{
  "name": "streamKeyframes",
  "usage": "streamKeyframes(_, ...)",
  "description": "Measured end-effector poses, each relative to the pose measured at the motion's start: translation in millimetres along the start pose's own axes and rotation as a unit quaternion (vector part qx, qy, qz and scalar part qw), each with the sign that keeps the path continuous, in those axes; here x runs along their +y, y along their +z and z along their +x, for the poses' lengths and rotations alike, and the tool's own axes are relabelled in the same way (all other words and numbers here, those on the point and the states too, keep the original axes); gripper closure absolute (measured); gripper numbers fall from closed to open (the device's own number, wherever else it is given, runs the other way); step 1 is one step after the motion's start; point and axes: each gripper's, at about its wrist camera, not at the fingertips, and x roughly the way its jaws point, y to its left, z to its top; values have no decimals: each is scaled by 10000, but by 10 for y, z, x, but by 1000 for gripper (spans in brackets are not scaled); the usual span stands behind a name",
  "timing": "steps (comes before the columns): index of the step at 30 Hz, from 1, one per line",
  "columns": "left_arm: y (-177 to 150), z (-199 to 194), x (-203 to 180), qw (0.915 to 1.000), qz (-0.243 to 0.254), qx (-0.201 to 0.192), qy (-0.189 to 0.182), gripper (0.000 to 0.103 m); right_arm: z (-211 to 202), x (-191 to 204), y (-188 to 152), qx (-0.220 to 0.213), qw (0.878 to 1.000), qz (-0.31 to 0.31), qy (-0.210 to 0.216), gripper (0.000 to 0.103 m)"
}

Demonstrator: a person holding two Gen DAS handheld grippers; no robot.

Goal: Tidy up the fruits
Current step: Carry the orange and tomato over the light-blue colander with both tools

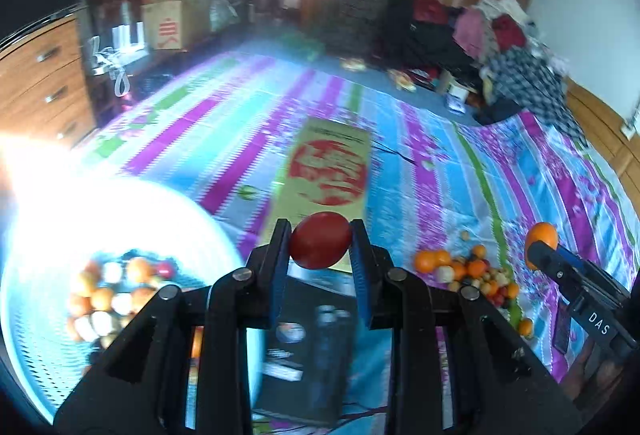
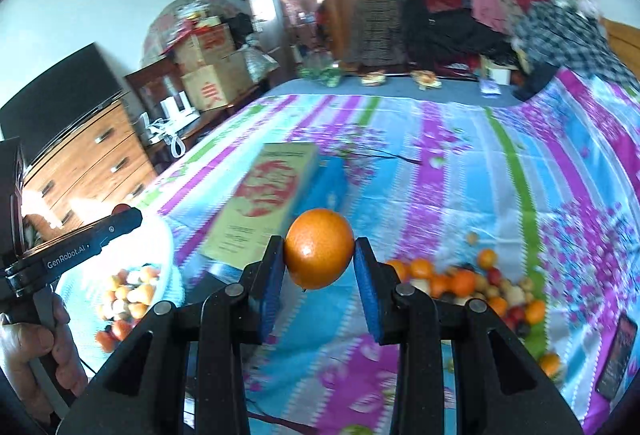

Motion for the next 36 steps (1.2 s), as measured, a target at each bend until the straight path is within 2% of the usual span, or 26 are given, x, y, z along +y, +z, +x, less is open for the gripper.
streamKeyframes(8,27,-266,662,9976,-476,-166,477,73,248,798,156,300,9979,-384,436,64)
streamKeyframes(21,-14,-545,1484,9901,-1058,-287,881,73,694,1916,308,735,9885,-1024,840,64)
streamKeyframes(30,-122,-495,1811,9876,-1257,-72,935,73,950,2402,297,1067,9805,-1381,905,64)
streamKeyframes(36,-211,-368,1938,9875,-1208,300,965,73,1145,2585,188,1452,9724,-1560,947,64)
